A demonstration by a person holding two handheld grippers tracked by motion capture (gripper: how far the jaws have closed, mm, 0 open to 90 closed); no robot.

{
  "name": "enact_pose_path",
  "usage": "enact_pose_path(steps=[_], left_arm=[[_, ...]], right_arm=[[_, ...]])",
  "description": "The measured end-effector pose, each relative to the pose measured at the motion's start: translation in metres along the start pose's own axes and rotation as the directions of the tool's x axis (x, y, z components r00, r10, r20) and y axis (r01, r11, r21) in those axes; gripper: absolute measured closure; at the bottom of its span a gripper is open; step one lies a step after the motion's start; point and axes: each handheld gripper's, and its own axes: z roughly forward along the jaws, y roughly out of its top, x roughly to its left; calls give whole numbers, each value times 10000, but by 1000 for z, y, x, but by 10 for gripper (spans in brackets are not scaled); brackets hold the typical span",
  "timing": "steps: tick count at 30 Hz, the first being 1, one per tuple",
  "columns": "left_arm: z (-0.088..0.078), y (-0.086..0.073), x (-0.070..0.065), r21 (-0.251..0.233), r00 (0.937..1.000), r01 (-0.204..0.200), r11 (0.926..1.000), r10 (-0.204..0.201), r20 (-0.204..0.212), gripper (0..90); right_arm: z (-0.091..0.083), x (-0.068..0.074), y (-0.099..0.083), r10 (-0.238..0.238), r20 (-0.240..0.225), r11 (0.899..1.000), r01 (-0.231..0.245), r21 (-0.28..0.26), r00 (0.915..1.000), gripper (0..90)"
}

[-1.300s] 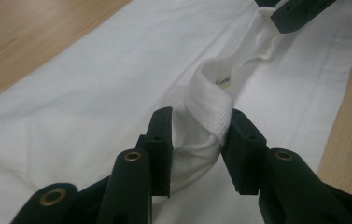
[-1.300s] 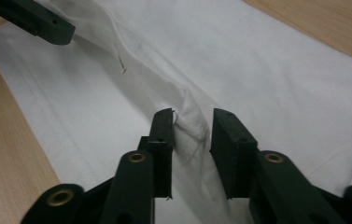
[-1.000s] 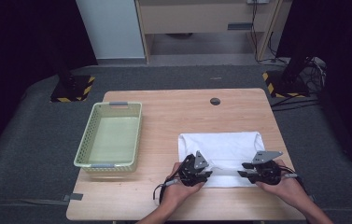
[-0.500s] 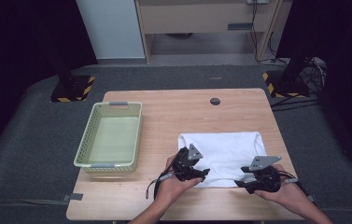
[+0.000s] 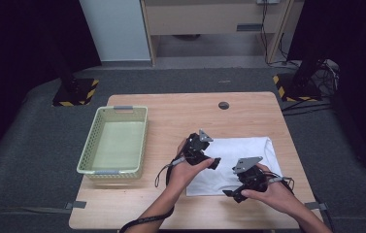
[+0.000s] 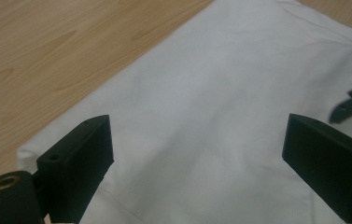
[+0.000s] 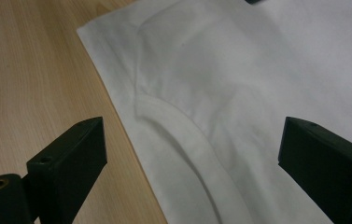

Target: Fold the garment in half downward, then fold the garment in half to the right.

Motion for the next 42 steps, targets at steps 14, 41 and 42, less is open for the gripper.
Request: enact_pose_path(steps=[14,41,42], left_arm=[[-4,-21,45,-455,9945,769,9960,-798,-678,155],[0,-35,61,-421,9905,984,9943,-1020,-924,169],[0,-35,61,-411,9905,985,9943,-1019,-918,169]], right_arm=[[28,18,38,-336,-286,9994,335,-40,9990,162],[87,53,55,-655,-40,9978,655,123,9978,90],[89,53,56,-665,-17,9977,665,126,9978,83]])
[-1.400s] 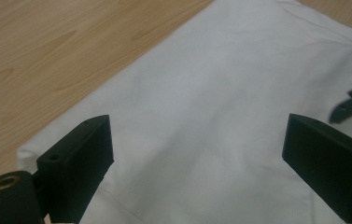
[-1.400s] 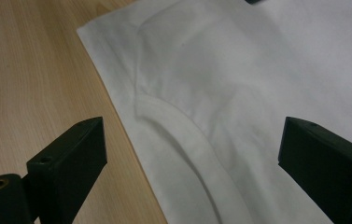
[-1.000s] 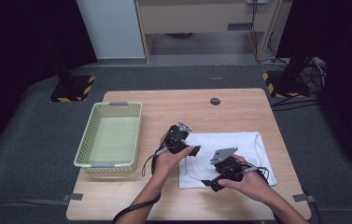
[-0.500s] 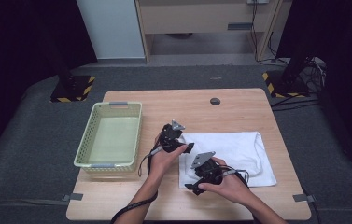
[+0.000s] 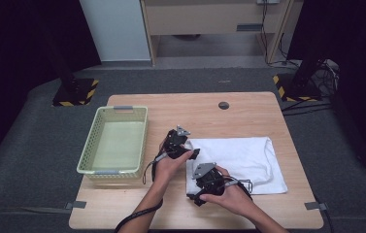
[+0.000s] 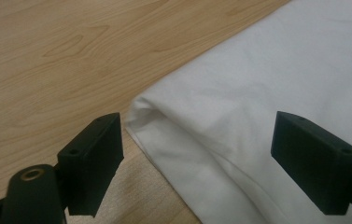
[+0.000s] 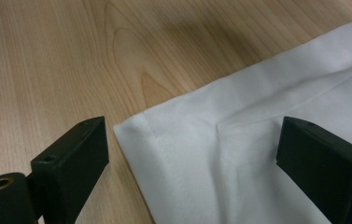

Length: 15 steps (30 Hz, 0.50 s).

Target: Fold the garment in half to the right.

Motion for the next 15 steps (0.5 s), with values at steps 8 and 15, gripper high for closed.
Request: enact_pose_path(steps=[8,15], left_arm=[[-2,0,3,-37,9999,100,9999,-100,-32,169],[-1,-1,4,-82,9998,184,9998,-184,-9,171]], right_arm=[[14,-8,3,225,109,9997,-226,102,9997,61],[11,-15,3,459,191,9989,-460,13,9988,197]])
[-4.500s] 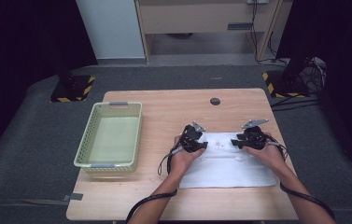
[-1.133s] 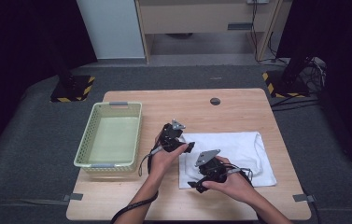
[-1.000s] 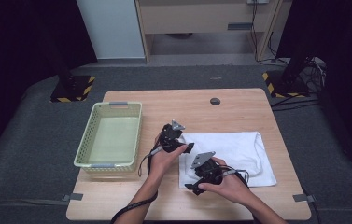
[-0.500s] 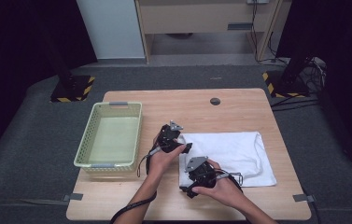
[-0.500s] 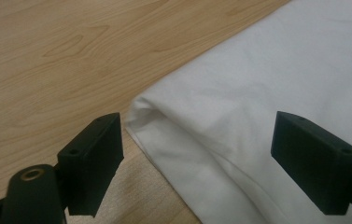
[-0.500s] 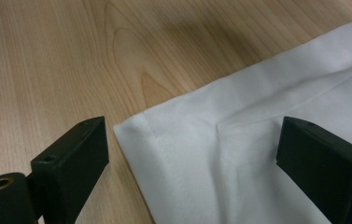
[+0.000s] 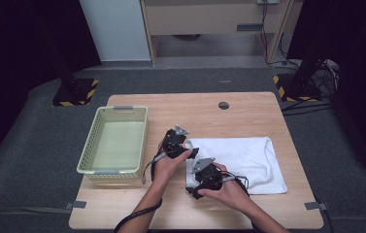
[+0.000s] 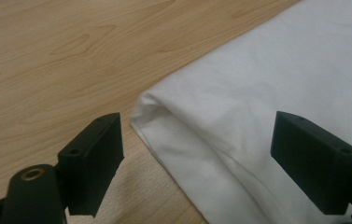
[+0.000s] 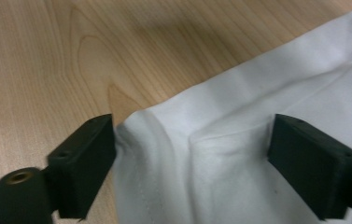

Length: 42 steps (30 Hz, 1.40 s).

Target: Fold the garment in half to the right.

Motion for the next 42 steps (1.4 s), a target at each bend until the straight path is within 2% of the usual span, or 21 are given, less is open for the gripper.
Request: enact_pose_path(steps=[9,16,18,21,25,28,30,34,39,42], left_arm=[[0,2,-3,-70,10000,-59,10000,60,17,182],[0,2,-5,-94,10000,-83,9999,84,38,185],[1,2,-5,-163,10000,-55,9999,56,33,187],[3,3,-4,-104,9999,-114,9999,114,15,188],[6,9,-1,-80,9998,-194,9998,194,-106,190],[11,15,2,-261,9996,-121,9996,114,-252,203],[16,17,6,-339,9991,48,9994,-62,-430,248],[31,18,17,-65,9986,145,9999,-148,-512,307],[45,21,24,14,9987,453,9990,-453,-238,336],[52,24,23,56,9985,542,9985,-541,-81,344]], right_arm=[[-6,-9,-4,430,379,9983,-415,-402,9984,482],[-9,-11,-4,357,625,9989,-338,-316,9974,727],[-10,-11,-6,403,712,9988,-382,-304,9966,770],[-12,-12,-8,625,815,9976,-598,-355,9947,786],[-14,-13,-10,664,985,9974,-633,-347,9929,789],[-14,-14,-11,726,1037,9970,-695,-333,9919,789],[-15,-15,-11,761,1057,9968,-730,-327,9915,789],[-15,-19,-12,871,1151,9959,-835,-358,9895,789],[-16,-23,-14,1095,1372,9936,-1044,-442,9845,793],[-16,-22,-14,1118,1451,9933,-1062,-462,9831,793]])
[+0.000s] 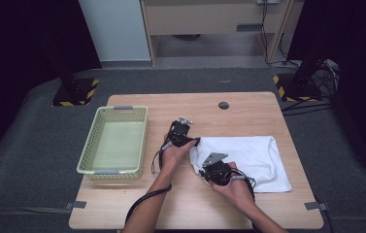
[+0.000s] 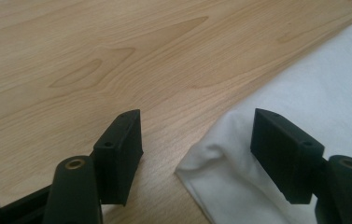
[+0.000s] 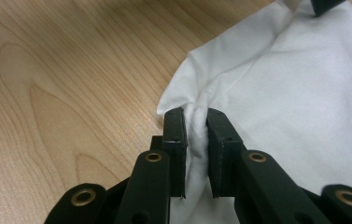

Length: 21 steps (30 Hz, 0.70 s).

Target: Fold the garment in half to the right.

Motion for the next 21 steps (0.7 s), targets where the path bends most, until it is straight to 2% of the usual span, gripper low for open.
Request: enact_pose_path(steps=[4,9,12,15,17,21], left_arm=[[6,0,-4,250,9998,-178,9995,176,54,379],[4,-3,-5,181,9996,-149,9997,145,249,481],[4,-4,-7,122,9987,-223,9997,217,461,613],[4,-4,-9,47,9972,-343,9994,339,663,782],[2,-3,-11,-59,9966,-538,9985,541,615,820],[-8,1,-13,-289,9959,-635,9976,652,627,837]], right_arm=[[0,1,1,12,23,10000,-12,40,10000,793],[0,-2,1,71,79,10000,-72,34,9999,794],[0,-1,1,49,187,10000,-50,25,9998,800],[-1,2,1,-59,288,10000,58,11,9996,806],[-2,4,0,-135,301,9999,136,-30,9995,808],[-7,10,1,-332,359,9994,333,-22,9988,810]])
